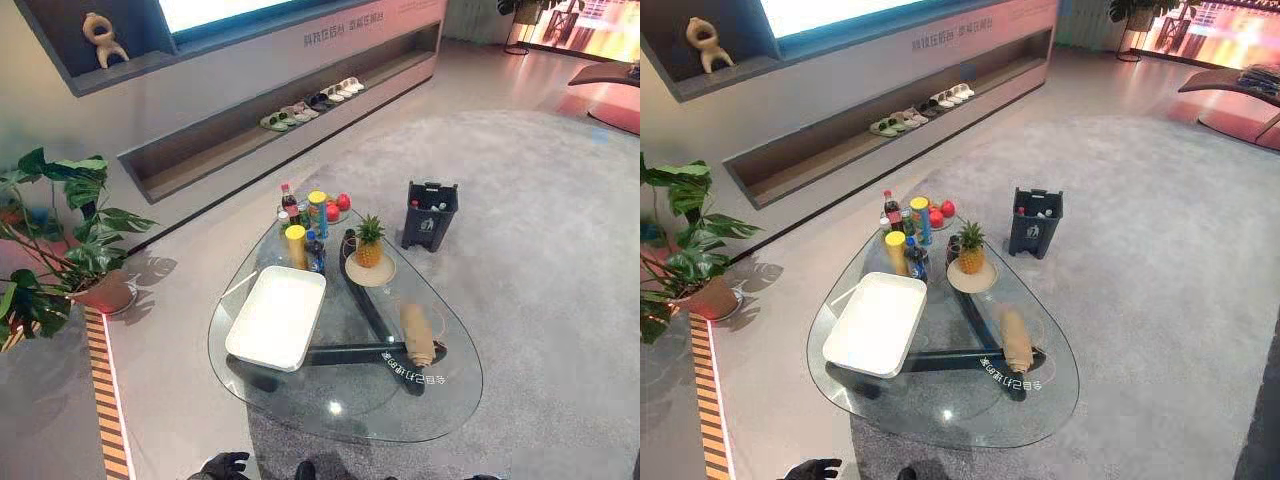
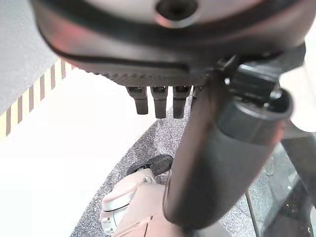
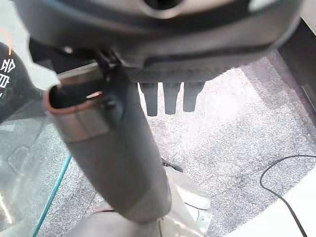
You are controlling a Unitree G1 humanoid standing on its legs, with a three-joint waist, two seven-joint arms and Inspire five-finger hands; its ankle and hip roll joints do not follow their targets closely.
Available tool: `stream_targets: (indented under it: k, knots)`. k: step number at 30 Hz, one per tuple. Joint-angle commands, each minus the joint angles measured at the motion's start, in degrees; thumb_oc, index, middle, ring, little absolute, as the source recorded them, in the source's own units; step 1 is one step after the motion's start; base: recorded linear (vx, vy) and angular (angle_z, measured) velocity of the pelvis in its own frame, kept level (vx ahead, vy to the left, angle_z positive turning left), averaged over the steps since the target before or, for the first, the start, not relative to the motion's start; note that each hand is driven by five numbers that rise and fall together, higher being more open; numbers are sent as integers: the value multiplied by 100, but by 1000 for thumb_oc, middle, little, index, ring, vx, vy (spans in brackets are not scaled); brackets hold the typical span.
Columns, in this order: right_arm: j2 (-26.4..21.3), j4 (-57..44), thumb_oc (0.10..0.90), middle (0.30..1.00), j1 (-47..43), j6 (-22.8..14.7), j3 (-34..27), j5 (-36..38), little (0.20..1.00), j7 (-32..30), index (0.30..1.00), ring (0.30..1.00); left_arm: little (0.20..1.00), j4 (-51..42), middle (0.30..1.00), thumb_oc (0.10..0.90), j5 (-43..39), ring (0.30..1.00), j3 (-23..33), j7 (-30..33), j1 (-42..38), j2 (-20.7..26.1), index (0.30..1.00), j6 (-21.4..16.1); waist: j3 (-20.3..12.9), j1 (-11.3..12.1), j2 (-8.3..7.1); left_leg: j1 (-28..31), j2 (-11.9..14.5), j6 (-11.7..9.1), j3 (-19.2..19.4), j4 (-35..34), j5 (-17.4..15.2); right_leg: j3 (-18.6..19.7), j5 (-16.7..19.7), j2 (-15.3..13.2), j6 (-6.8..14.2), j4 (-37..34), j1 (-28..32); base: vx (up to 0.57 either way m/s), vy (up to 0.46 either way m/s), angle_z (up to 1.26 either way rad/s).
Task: Wipe the table with a cloth and put it in the basket.
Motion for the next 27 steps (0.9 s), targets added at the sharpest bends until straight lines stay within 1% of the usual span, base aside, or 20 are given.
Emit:
stream_targets:
  k: [1, 5, 27]
  knots:
    - [6, 185, 800, 900, -355, 44, 141, -121, 900, 15, 900, 900, 900, 194, 900, 800, 91, 900, -215, -47, -499, -129, 900, -58, 156, 59, -169, 156, -212, 89, 76, -5, -484, -103, 195, -131, 217, 25, -165, -87, -5, -48]
    - [-9, 174, 800, 900, -355, 50, 142, -116, 900, 24, 900, 900, 900, 169, 900, 800, -46, 900, -216, -121, -493, -121, 900, -99, 167, 60, -169, 162, -209, 86, 76, -5, -486, -105, 196, -130, 218, 25, -159, 0, 0, 0]
    - [-3, 184, 800, 900, -359, 49, 145, -118, 900, 22, 900, 900, 900, 177, 900, 800, 4, 900, -174, -83, -502, -125, 900, -68, 173, 68, -174, 148, -217, 95, 67, -5, -478, -104, 195, -125, 207, 25, -171, 0, 0, 0]
